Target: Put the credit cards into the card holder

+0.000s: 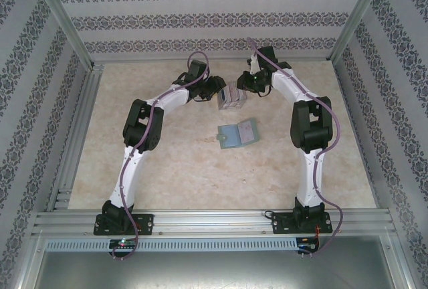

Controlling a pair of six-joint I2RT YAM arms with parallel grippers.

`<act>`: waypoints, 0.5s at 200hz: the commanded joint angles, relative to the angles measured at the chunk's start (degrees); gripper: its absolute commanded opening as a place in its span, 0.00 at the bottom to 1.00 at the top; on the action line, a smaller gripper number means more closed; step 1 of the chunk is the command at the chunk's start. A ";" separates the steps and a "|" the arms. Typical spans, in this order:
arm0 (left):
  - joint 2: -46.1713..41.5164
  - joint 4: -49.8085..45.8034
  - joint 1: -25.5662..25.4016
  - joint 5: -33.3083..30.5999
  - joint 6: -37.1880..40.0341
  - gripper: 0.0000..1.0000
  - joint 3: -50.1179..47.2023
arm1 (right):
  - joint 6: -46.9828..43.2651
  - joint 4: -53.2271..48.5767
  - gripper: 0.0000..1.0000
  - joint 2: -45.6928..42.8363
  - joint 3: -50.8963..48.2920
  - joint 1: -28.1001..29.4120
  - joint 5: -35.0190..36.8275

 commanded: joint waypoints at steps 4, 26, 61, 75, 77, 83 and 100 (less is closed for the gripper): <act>0.31 1.32 -0.31 0.72 -0.49 0.48 0.50 | -0.52 -1.22 0.36 -1.84 0.98 -0.05 0.94; 0.42 1.46 -0.37 0.80 -0.55 0.48 0.67 | -1.60 -3.68 0.42 0.30 3.68 -0.28 3.34; 0.31 1.36 -0.31 0.89 -0.55 0.48 0.77 | -2.00 -5.64 0.46 3.58 6.91 -0.18 3.44; 0.31 1.33 -0.31 0.90 -0.55 0.48 0.78 | -1.70 -5.57 0.46 4.09 7.29 0.10 2.62; 0.31 1.32 -0.37 0.86 -0.55 0.48 0.79 | -1.64 -5.54 0.46 4.10 7.30 0.20 2.51; 0.32 1.32 -0.31 0.85 -0.55 0.48 0.76 | -1.59 -5.37 0.46 4.25 7.31 0.44 2.41; 0.48 1.48 -0.32 0.93 -0.63 0.48 0.85 | -1.60 -5.76 0.46 4.96 8.27 0.75 2.31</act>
